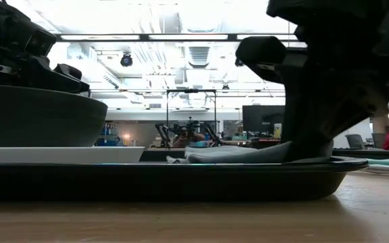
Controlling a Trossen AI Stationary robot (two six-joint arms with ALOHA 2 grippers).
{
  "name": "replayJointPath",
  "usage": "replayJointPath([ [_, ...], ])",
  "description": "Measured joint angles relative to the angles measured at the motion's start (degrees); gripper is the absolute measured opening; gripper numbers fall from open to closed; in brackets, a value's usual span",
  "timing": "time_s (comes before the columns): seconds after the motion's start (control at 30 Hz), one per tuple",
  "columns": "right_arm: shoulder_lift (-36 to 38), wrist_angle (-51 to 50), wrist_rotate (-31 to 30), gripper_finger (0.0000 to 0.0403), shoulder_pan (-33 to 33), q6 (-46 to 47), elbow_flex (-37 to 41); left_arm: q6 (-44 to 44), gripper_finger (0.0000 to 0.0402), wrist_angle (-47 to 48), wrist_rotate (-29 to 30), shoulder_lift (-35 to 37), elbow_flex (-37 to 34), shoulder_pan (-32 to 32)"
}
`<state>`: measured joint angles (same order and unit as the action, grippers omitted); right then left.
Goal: Set up tray
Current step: Put the gray napkin on the black tray to the right side of the white plate
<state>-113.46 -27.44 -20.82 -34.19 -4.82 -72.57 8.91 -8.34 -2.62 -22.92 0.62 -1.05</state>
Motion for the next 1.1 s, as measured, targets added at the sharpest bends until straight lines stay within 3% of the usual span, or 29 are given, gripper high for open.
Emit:
replayJointPath([
  [0.57,7.0,4.13,0.49,0.0008,-1.23,-3.33,6.73,0.0,0.0062,0.0,0.01,0.02,0.0,-0.01],
  [0.8,10.05,15.95,4.98,0.0008,-1.21,-7.46,14.27,0.0,0.0062,0.01,0.01,0.02,0.0,0.0],
  [1.1,11.08,17.37,7.28,0.0008,-1.18,-7.22,16.82,0.0,0.0062,0.02,0.01,0.02,0.0,-0.01],
])
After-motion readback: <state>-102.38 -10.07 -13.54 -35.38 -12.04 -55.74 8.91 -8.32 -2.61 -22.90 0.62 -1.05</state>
